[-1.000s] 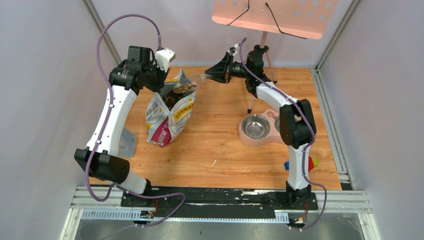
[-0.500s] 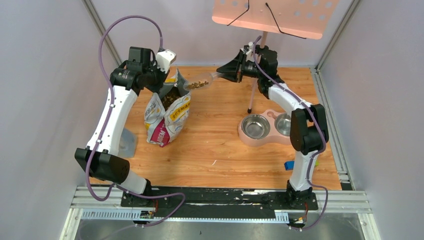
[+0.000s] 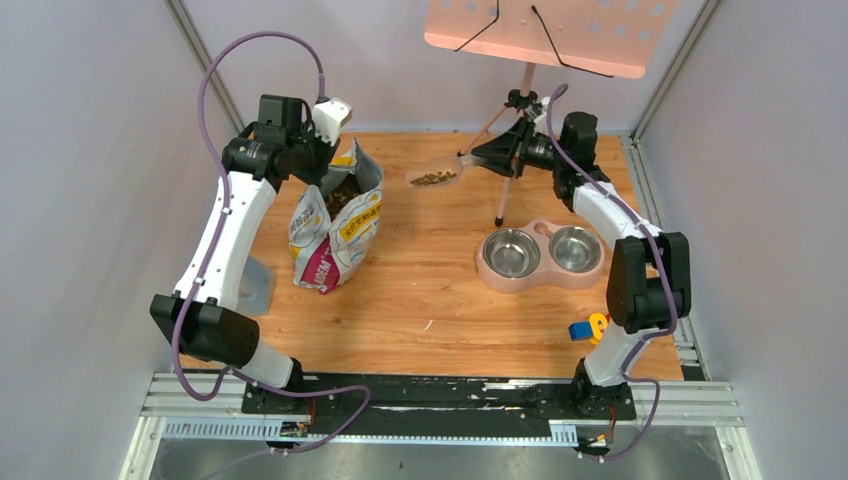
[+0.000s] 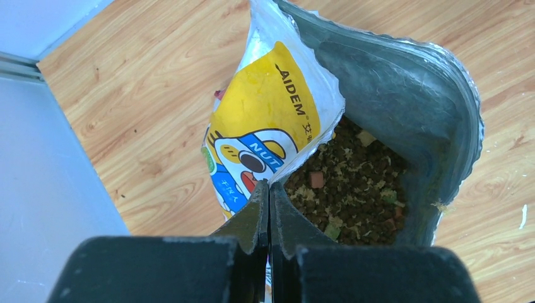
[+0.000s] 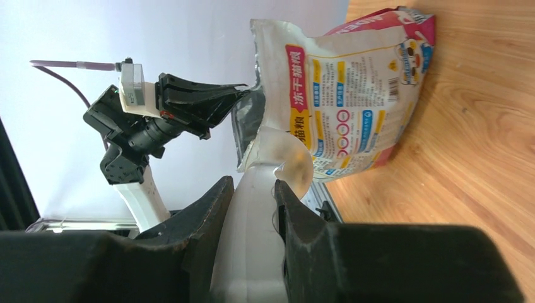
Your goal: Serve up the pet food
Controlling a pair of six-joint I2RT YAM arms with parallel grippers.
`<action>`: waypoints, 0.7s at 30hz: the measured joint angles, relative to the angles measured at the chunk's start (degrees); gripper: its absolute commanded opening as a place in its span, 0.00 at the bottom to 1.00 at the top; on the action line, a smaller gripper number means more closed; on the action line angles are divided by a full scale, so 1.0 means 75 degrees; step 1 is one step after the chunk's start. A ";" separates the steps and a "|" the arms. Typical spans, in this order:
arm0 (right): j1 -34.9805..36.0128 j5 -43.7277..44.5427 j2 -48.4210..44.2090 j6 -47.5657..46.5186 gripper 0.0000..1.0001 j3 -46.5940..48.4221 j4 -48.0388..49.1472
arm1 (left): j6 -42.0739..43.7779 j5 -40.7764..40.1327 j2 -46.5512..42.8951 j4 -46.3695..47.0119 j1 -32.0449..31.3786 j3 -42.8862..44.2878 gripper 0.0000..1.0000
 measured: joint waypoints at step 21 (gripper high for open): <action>-0.2970 0.0166 -0.2489 -0.2661 0.00 -0.2894 -0.2148 | -0.0335 0.0009 -0.0003 0.0108 0.0000 0.0000 0.00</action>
